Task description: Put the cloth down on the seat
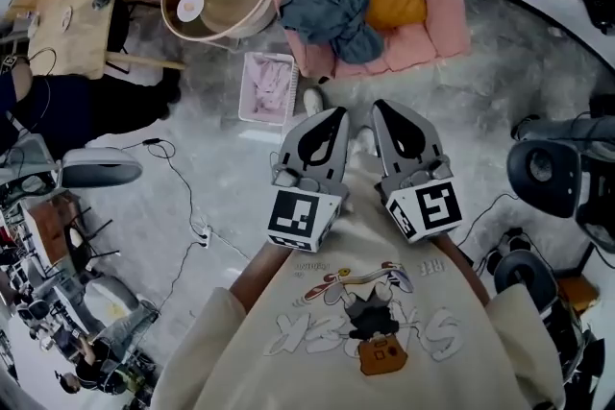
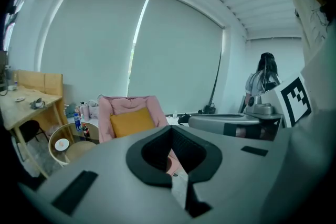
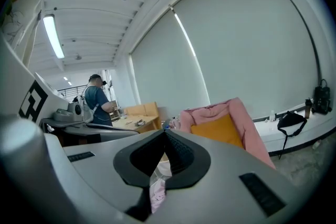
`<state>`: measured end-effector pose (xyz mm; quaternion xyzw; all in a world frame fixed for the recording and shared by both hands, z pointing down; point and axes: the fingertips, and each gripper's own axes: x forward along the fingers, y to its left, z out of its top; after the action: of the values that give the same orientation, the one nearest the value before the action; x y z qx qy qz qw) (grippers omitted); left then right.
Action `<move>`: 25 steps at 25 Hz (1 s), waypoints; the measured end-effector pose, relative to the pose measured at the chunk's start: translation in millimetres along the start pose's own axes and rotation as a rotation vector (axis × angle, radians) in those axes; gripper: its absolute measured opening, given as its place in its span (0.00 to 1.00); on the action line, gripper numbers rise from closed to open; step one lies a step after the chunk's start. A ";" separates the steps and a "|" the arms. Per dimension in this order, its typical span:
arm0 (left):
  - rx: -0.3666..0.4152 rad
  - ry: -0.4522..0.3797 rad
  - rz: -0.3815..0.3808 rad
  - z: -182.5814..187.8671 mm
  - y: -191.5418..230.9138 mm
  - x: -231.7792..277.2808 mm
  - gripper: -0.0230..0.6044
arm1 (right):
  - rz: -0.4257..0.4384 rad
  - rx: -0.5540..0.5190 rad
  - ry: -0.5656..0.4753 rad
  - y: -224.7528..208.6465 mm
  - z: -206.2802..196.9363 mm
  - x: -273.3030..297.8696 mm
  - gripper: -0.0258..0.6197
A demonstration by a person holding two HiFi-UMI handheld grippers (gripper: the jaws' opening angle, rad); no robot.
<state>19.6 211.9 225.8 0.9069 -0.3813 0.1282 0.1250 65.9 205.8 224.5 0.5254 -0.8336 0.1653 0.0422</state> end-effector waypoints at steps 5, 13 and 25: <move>0.036 -0.033 0.000 -2.9 -28.1 -14.6 0.04 | -0.002 -0.005 -0.021 6.1 -4.7 -31.4 0.07; 0.040 -0.061 -0.014 1.4 -53.4 -19.0 0.04 | -0.013 -0.073 -0.019 8.3 -6.1 -51.4 0.07; 0.040 -0.072 0.016 -0.7 -53.6 -29.8 0.04 | -0.003 -0.068 -0.023 12.2 -5.6 -56.9 0.07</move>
<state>38.1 268.1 209.8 0.9101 -0.3903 0.1041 0.0919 79.8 261.4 213.1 0.5269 -0.8383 0.1308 0.0506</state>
